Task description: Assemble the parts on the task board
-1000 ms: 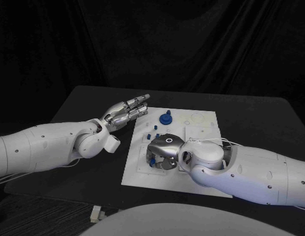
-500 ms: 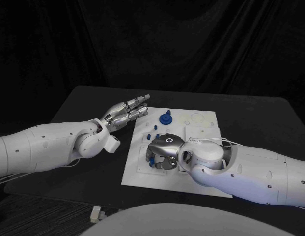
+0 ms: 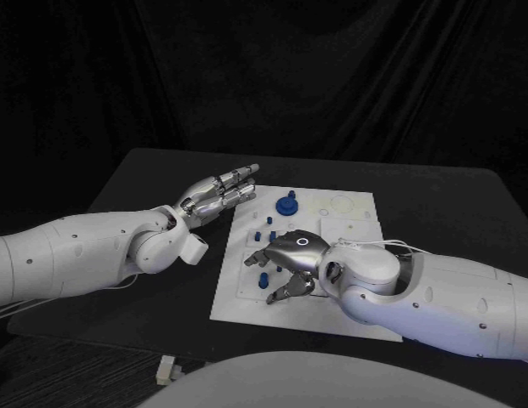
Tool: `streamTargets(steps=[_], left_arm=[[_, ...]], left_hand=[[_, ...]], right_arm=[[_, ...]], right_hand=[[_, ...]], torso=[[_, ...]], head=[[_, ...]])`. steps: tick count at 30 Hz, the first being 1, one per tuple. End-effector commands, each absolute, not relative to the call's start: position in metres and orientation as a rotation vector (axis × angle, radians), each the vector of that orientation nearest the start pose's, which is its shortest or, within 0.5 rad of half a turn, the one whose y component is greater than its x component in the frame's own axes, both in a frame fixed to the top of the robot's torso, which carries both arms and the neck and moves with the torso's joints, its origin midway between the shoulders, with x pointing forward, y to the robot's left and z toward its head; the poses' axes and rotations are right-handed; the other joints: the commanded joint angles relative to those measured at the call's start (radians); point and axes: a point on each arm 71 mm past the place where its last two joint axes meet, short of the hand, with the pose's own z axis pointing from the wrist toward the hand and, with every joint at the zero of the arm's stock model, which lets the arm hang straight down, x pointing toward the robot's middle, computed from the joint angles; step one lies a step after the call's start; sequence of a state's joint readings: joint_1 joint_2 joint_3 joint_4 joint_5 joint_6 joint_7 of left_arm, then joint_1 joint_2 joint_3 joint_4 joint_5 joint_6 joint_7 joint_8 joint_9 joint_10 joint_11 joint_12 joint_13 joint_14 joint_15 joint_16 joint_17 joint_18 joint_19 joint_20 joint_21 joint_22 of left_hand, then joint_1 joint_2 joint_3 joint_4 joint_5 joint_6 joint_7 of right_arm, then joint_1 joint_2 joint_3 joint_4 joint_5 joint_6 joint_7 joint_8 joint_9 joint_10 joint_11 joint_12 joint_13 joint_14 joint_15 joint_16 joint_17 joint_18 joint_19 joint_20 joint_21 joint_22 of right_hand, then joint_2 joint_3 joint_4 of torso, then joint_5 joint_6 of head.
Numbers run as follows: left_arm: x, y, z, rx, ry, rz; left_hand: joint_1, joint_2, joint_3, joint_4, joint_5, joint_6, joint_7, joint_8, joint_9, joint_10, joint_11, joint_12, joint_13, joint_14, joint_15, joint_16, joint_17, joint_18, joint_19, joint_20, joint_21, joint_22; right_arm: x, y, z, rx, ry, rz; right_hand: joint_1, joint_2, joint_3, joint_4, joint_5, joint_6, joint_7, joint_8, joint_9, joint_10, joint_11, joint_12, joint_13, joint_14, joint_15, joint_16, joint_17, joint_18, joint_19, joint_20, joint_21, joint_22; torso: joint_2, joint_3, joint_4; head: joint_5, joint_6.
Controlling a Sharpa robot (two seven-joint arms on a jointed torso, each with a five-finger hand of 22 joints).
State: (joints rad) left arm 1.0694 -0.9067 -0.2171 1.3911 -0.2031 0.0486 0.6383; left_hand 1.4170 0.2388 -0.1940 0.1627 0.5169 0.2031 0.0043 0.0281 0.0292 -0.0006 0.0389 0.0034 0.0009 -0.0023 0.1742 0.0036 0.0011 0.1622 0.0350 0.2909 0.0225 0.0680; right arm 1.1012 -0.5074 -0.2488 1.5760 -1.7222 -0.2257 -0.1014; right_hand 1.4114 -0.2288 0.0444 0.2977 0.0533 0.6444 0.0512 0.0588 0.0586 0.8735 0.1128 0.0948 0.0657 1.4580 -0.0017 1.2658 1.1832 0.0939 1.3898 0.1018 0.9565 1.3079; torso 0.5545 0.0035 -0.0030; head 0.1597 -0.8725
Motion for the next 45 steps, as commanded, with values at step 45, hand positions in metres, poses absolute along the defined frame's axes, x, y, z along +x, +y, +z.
streamTargets(steps=[45], left_arm=[[0.436,0.267,-0.287,-0.914,1.616,-1.692]], left_hand=[[-0.003,0.013,0.004,0.000,-0.001,0.000,0.001,0.003,0.001,0.001,0.004,-0.003,-0.001,0.002,0.006,-0.004,-0.001,0.009,0.005,0.002,0.001,0.000]], right_arm=[[0.392,-0.220,-0.256,-0.075,2.226,0.251]], right_hand=[[-0.451,0.170,0.009,-0.006,0.100,0.348,-0.031,0.483,0.739,0.697,-0.156,1.476,1.505,0.113,-0.114,0.305,0.388,-0.086,0.168,-0.103,0.589,0.253]], torso=[[-0.001,-0.0006,-0.0005]], head=[[-0.073,0.000]])
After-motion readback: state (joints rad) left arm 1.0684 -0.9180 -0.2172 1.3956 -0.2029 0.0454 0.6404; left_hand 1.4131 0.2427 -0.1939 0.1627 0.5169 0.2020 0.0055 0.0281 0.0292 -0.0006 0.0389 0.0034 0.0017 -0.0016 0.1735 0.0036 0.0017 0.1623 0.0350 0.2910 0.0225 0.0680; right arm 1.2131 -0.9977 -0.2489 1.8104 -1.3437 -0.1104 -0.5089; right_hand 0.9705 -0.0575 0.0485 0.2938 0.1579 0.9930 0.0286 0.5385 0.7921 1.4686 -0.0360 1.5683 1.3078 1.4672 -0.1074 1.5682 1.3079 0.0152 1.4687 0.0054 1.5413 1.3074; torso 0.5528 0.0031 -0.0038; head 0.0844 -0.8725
